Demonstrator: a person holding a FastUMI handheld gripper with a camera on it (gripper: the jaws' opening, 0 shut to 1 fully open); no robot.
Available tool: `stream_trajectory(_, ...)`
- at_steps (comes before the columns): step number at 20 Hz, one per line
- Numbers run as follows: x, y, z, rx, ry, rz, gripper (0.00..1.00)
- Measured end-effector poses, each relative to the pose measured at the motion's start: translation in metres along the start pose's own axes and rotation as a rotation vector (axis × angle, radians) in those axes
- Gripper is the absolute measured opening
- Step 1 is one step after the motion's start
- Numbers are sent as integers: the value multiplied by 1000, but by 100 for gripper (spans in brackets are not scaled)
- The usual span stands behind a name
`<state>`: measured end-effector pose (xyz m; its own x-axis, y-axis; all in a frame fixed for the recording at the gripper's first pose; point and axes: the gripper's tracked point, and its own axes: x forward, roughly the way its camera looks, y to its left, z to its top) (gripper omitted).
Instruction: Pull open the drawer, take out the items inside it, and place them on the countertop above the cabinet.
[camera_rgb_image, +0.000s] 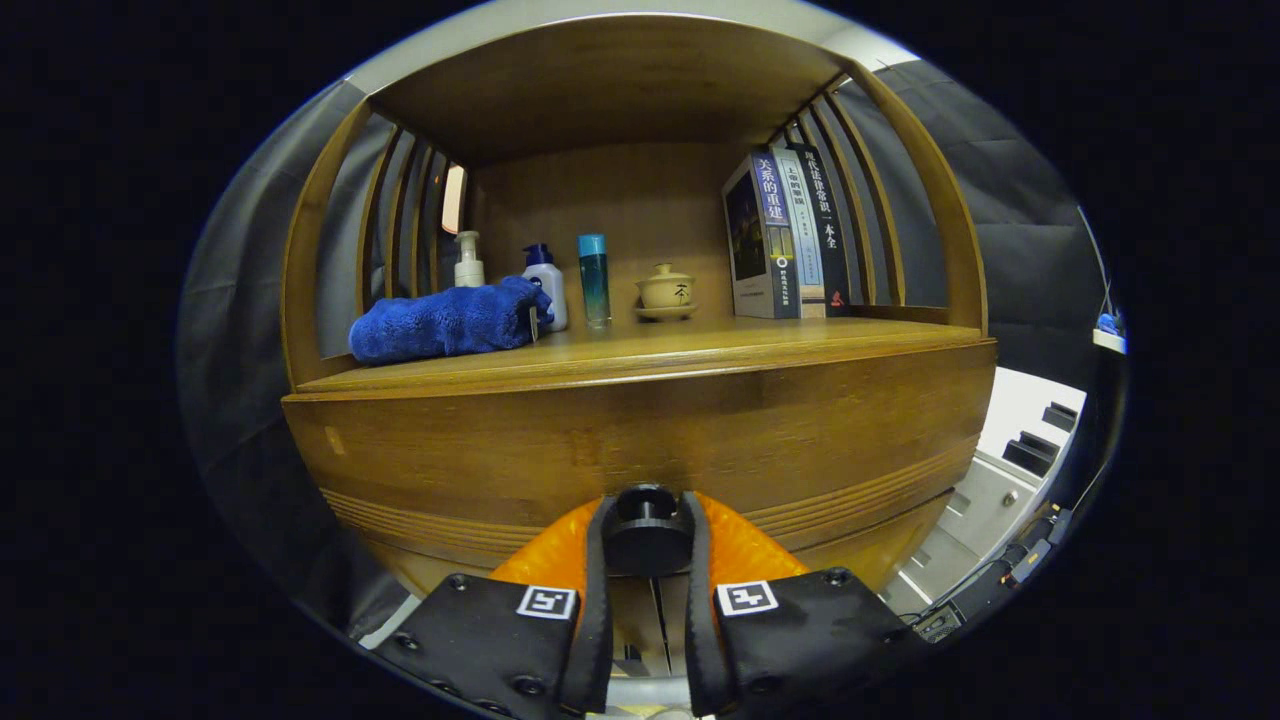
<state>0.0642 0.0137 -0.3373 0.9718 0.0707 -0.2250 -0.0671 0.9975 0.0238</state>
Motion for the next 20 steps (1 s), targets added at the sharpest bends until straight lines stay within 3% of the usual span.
stream_trajectory(20,-84,-1,-19,-26,-11,36,38)
